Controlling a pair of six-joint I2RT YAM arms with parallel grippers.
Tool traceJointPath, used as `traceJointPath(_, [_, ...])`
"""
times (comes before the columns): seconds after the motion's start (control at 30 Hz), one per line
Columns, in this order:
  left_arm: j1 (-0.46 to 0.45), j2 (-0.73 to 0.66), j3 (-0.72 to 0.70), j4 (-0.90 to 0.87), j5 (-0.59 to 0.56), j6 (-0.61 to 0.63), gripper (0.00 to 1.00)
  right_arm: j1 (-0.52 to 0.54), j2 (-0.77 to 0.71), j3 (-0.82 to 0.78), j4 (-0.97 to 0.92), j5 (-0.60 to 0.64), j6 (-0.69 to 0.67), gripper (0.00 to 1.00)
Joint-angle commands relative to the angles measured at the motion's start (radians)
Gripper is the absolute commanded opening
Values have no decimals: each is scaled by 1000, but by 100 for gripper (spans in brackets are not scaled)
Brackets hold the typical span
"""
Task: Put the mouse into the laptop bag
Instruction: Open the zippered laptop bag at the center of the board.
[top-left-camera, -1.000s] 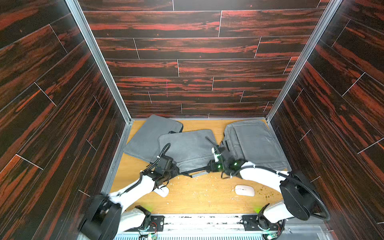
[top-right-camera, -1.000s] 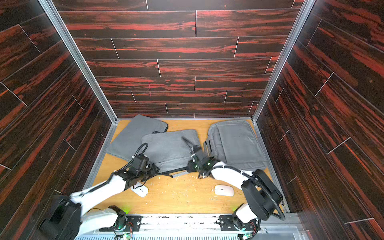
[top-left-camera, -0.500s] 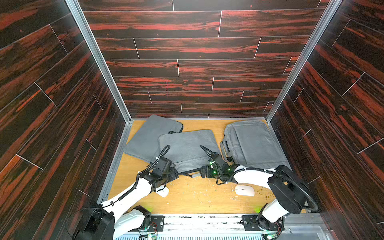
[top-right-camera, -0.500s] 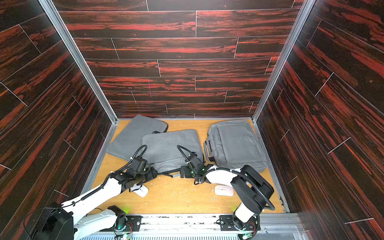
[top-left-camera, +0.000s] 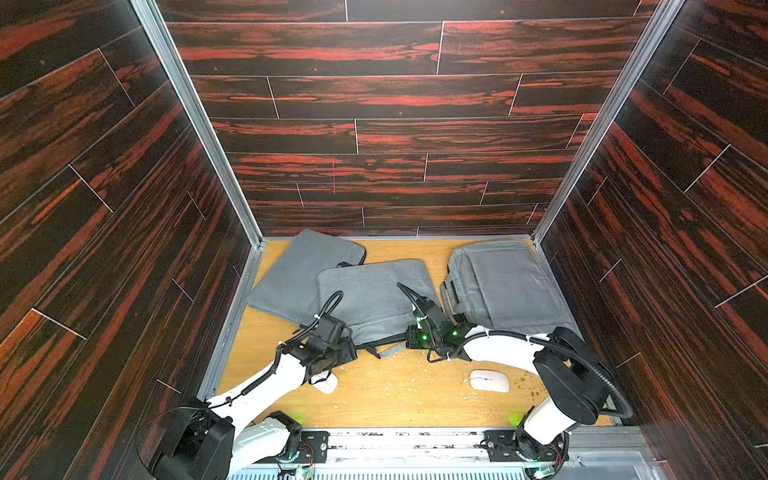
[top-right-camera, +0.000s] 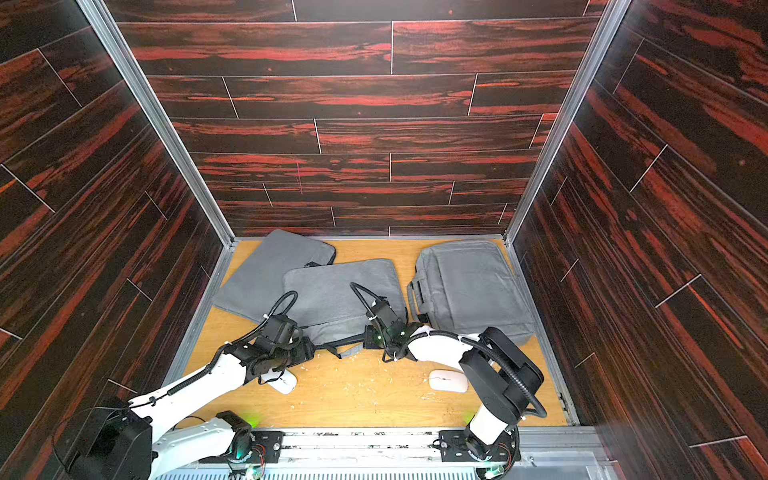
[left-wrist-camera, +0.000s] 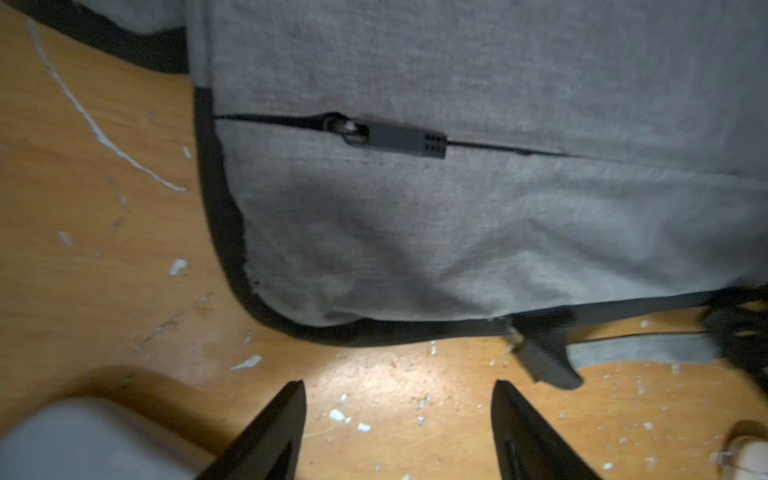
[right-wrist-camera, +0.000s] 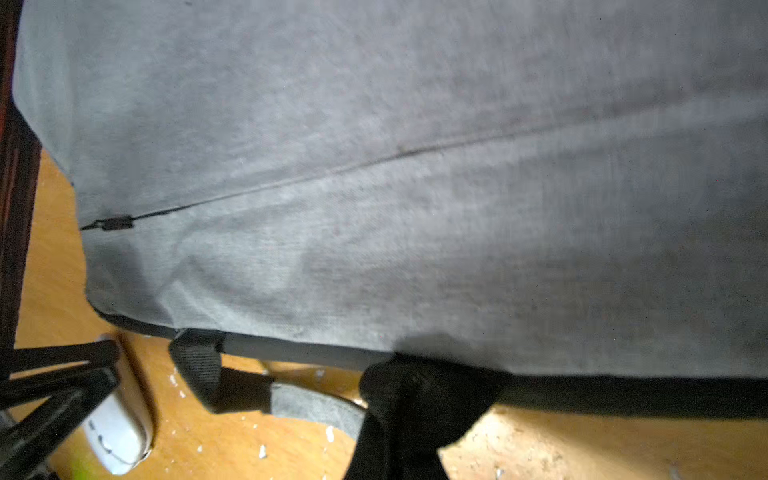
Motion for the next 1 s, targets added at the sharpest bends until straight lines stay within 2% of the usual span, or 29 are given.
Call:
traceJointPath(0.0, [-17, -47, 62, -75, -71, 72, 76, -32, -91, 62, -63, -29, -41, 2])
traceJointPath(0.2, [-47, -72, 122, -113, -175, 169, 79, -129, -146, 168, -127, -152, -85, 3])
traceJointPath(0.43, [-131, 41, 244, -122, -320, 284, 79, -158, -113, 281, -187, -240, -114, 5])
traceJointPath(0.73, [-194, 208, 386, -131, -496, 366, 80, -203, -101, 293, -180, -339, -109, 9])
traceJointPath(0.97, [-254, 275, 491, -142, -533, 401, 80, -221, -100, 284, -184, -359, -113, 10])
